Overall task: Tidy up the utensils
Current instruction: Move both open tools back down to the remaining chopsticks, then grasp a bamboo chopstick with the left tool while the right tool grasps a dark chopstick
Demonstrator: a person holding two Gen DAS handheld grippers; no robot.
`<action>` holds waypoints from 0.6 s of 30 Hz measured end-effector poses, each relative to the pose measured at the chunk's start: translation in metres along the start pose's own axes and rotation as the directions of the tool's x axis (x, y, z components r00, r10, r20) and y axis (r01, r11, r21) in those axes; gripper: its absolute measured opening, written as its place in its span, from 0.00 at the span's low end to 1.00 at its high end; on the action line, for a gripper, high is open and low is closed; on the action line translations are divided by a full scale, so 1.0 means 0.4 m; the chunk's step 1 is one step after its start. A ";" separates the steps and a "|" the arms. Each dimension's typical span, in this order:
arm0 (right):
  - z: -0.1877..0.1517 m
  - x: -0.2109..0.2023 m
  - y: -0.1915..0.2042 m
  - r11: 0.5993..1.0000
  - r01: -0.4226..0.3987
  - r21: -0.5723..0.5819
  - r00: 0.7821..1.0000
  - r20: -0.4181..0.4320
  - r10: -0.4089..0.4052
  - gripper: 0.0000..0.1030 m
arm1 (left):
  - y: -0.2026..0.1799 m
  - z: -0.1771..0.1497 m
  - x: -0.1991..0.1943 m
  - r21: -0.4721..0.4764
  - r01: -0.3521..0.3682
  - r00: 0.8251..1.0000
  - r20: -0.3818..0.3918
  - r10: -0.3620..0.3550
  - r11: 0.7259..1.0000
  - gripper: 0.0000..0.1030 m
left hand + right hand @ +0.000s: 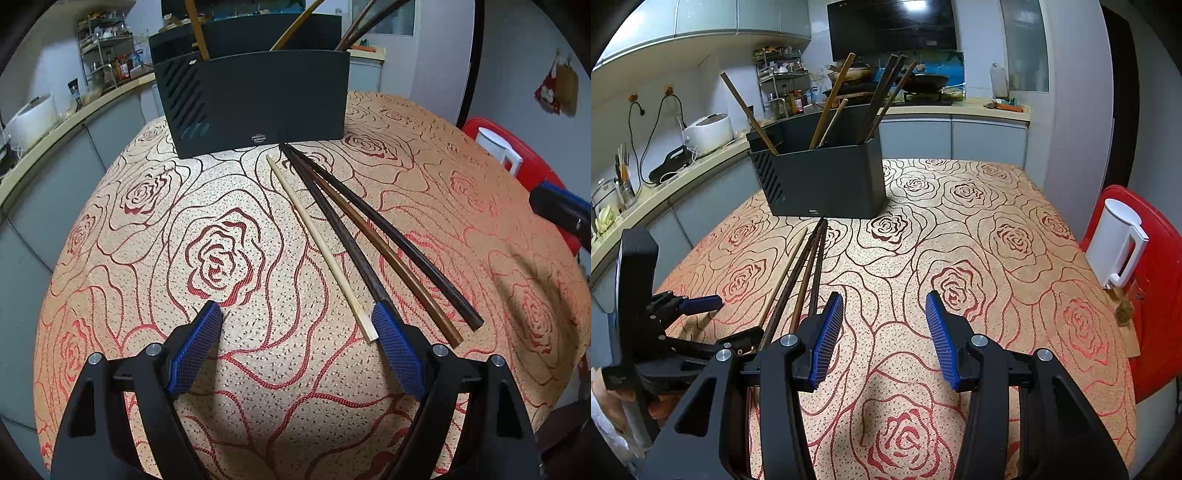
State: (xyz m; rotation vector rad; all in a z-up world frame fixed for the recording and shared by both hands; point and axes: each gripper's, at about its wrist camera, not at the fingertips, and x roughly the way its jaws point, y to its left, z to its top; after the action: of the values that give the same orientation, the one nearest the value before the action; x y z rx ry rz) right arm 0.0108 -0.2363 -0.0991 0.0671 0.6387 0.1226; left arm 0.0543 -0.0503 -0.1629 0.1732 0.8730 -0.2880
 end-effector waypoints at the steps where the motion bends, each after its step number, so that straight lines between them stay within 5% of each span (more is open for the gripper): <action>1: 0.000 0.000 -0.001 1.000 0.000 0.001 1.000 0.000 0.000 0.44 | 0.002 0.000 0.000 -0.004 0.001 1.000 -0.003 -0.001 1.000 0.79; 18: -0.091 0.038 0.062 0.992 -0.082 -0.094 0.993 -0.090 0.073 0.44 | 0.029 -0.038 -0.034 -0.005 0.014 0.999 0.045 -0.013 1.000 0.55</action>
State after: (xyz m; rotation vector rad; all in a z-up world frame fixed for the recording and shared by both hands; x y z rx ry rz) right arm -0.0012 -0.2088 -0.1346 -0.0078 0.7154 0.2327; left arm 0.0386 -0.0327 -0.1615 0.1556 0.8309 -0.3012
